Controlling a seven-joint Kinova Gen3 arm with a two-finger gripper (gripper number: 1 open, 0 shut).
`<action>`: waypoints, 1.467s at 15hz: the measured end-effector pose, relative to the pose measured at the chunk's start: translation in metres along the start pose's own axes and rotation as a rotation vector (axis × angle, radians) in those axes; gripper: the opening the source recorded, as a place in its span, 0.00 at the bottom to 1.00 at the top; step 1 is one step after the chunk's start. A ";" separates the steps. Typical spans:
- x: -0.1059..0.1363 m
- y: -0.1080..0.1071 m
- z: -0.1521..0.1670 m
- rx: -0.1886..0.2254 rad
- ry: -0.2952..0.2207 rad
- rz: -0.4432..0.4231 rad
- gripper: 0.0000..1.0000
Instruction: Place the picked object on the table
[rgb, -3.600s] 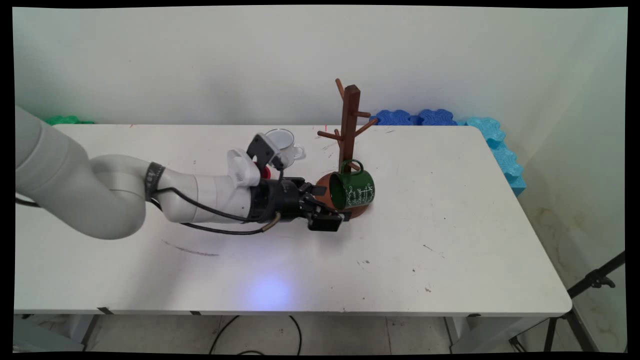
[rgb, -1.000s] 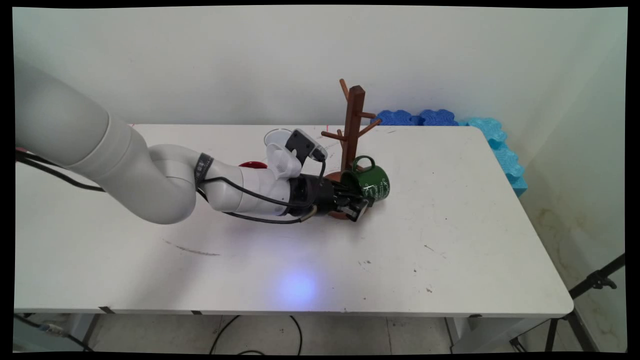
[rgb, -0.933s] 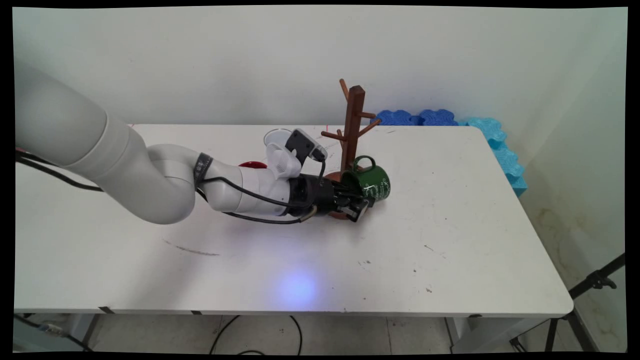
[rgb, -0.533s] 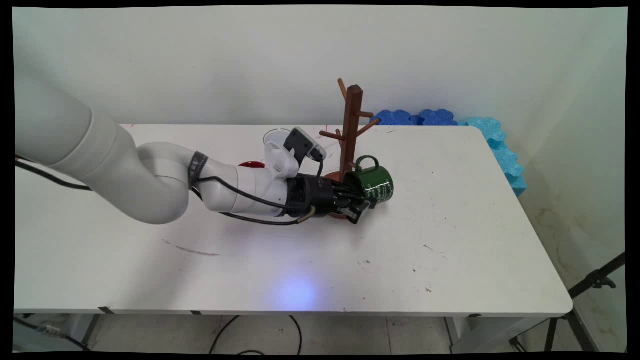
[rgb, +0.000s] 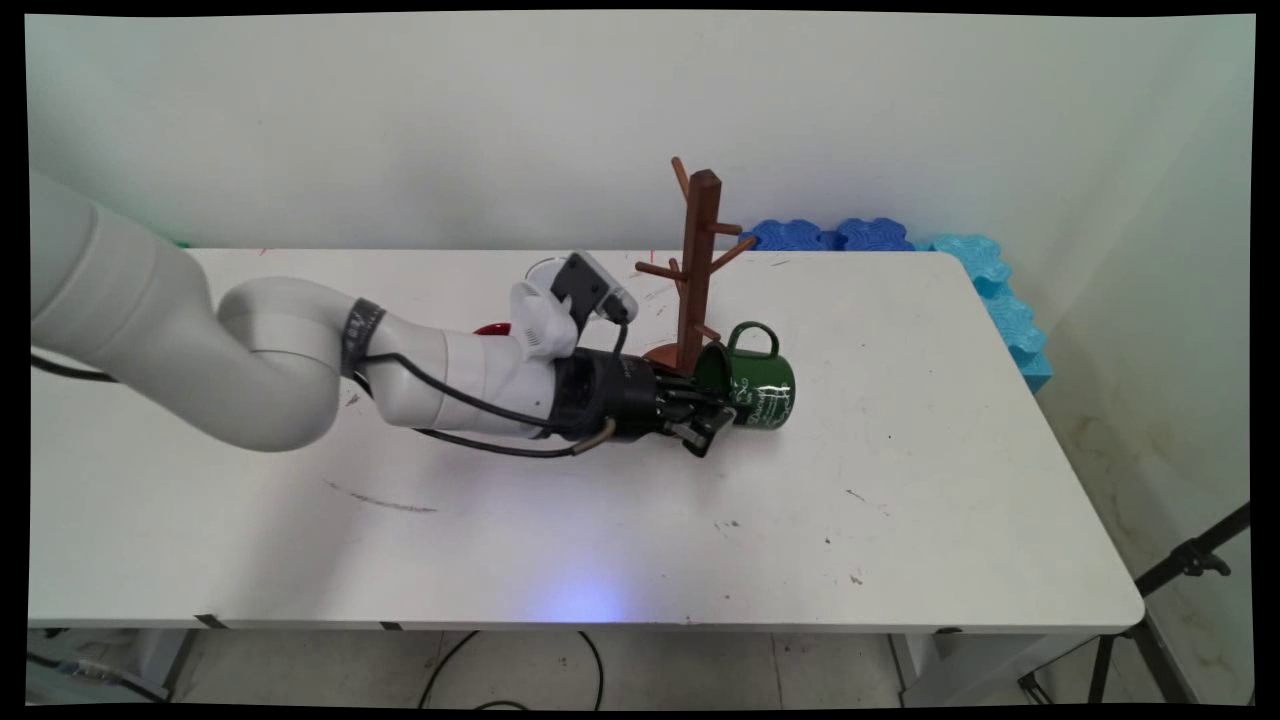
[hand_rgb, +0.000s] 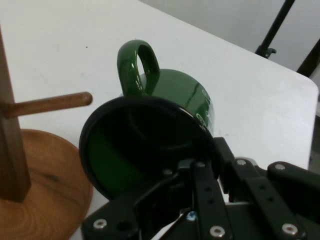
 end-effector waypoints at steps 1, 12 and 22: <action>0.000 0.002 -0.004 -0.003 -0.001 0.001 0.00; 0.008 0.010 -0.066 -0.028 -0.009 0.021 0.00; 0.017 0.003 -0.109 -0.018 -0.040 0.054 0.00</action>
